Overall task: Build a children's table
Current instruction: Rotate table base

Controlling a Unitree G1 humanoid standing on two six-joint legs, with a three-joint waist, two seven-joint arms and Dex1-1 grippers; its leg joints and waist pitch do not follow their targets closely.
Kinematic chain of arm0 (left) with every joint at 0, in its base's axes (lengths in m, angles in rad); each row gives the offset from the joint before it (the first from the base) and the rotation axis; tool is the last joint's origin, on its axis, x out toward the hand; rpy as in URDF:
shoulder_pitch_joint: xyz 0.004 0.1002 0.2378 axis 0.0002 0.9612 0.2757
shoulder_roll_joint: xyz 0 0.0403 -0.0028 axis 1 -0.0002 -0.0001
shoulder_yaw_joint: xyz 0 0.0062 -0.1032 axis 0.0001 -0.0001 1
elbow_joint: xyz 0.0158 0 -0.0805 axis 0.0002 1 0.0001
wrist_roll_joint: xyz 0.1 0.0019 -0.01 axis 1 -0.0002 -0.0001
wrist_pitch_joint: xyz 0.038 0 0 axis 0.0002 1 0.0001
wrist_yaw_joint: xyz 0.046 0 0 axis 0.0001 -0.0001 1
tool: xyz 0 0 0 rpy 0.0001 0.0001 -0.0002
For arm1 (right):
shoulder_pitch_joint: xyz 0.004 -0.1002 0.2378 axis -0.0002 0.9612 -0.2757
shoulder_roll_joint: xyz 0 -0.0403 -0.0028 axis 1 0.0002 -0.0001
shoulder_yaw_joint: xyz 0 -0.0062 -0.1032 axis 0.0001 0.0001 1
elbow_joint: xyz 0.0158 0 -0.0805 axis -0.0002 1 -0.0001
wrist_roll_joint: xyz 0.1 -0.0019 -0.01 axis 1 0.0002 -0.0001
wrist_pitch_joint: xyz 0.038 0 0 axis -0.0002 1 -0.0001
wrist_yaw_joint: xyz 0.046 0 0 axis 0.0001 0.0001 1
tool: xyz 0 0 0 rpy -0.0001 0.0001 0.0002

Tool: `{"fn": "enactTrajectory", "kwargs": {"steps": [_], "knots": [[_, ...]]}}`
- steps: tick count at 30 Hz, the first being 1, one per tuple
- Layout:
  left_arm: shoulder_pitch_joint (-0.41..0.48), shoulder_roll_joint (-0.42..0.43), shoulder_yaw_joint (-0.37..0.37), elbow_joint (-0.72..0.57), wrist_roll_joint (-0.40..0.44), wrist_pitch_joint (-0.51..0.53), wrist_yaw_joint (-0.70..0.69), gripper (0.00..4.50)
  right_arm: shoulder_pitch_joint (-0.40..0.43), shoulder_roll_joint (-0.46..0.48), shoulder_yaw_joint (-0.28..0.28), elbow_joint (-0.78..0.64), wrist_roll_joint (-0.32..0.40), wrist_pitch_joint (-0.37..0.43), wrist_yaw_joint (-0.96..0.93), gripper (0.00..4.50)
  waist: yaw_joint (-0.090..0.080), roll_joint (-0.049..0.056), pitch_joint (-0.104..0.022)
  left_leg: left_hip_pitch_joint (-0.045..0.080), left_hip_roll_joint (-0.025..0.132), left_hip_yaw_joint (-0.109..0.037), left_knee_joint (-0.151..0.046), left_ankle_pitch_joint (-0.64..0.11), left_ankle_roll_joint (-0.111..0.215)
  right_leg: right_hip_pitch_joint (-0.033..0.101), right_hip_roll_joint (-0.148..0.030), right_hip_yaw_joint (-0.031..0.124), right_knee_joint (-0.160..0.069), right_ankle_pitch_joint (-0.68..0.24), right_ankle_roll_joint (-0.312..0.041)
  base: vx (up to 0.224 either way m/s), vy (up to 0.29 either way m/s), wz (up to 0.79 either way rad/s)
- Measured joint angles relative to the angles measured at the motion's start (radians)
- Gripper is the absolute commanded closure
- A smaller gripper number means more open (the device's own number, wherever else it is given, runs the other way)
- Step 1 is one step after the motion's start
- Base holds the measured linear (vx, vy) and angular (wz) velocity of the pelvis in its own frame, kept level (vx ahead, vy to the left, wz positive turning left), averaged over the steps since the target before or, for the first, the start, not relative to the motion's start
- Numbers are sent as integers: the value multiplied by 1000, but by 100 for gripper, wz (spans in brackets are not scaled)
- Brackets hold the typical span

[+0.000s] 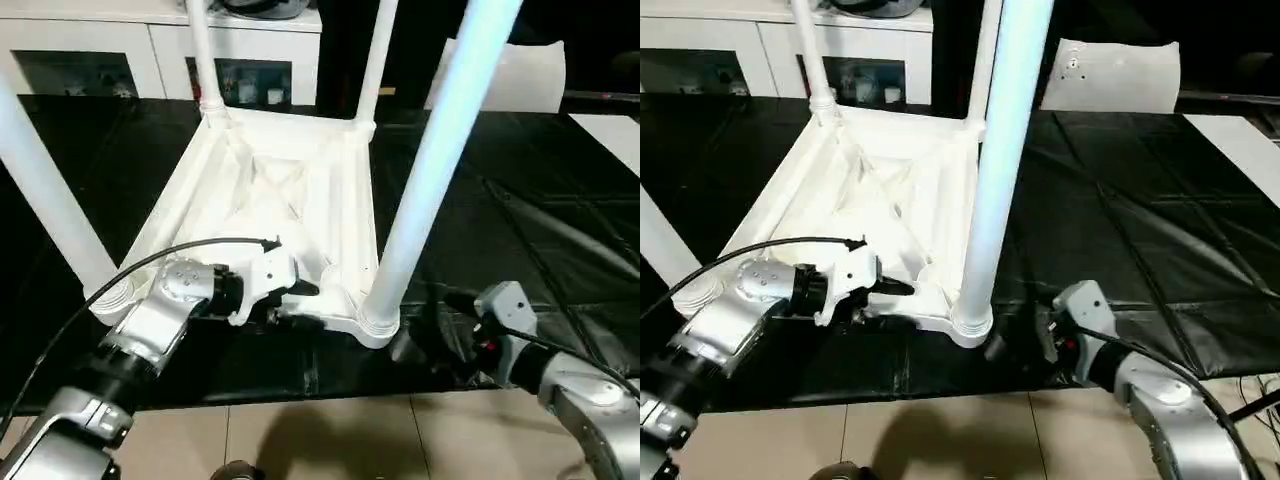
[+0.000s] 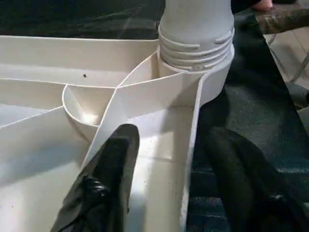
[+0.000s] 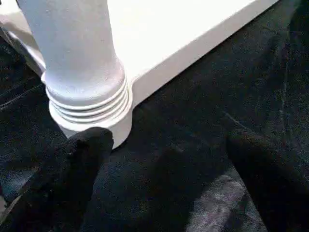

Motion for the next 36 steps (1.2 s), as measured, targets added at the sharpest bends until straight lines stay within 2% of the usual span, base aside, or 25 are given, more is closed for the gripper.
{"fn": "enactTrajectory", "kwargs": {"steps": [8, 15, 18, 19, 25, 33, 36], "knots": [[-37, -1, -48, 34, 35, -1, -43, 288, 19, -22, 6, -28, 10, 11, 36, 0, 2, 0, 0, 0, 0, 0, 0, 0, 0, 0, 0, 0, 0, 0, 0, 0, 0, 0], [-79, -26, -73, 71, 64, 22, -66, 356, 40, -74, 37, -41, 21, 18, 113, 0, 4, 3, 0, 0, 0, 1, 0, 0, 0, 0, -1, 0, 0, 0, 0, 0, 0, 0], [-94, -31, -78, 83, 65, 24, -75, 370, 40, -78, 40, -41, 22, 16, 131, 0, 3, 4, -1, 0, 0, 1, 0, 0, 0, 1, -1, 0, 0, 0, 0, 0, 0, 0], [-100, -34, -78, 91, 67, 24, -78, 393, 40, -80, 40, -39, 22, 13, 138, 0, 3, 4, -1, 0, 0, 1, 0, 0, 0, 1, -1, 0, 0, 0, 0, 0, 0, 0], [-117, -44, -78, 120, 74, 24, -104, 445, 39, -87, 43, 29, 18, -41, 157, 0, 4, 4, -1, 0, 0, 1, 0, 0, 0, 1, -1, 0, 0, 0, 0, 0, 0, 0], [-134, -45, -85, 141, 89, 12, -119, 445, 23, -72, 62, 177, -4, -149, 179, 0, 1, 5, -2, 0, 0, 2, 1, 0, 0, 1, -1, 0, 0, 0, -1, 0, 0, 0], [-134, -58, -68, 147, 80, 52, -111, 445, -28, -58, 63, 324, -6, -247, 205, 0, -2, 7, -2, 1, 0, 3, 2, 0, 1, 1, -2, 0, 1, 2, -3, 0, 0, 0]]}}
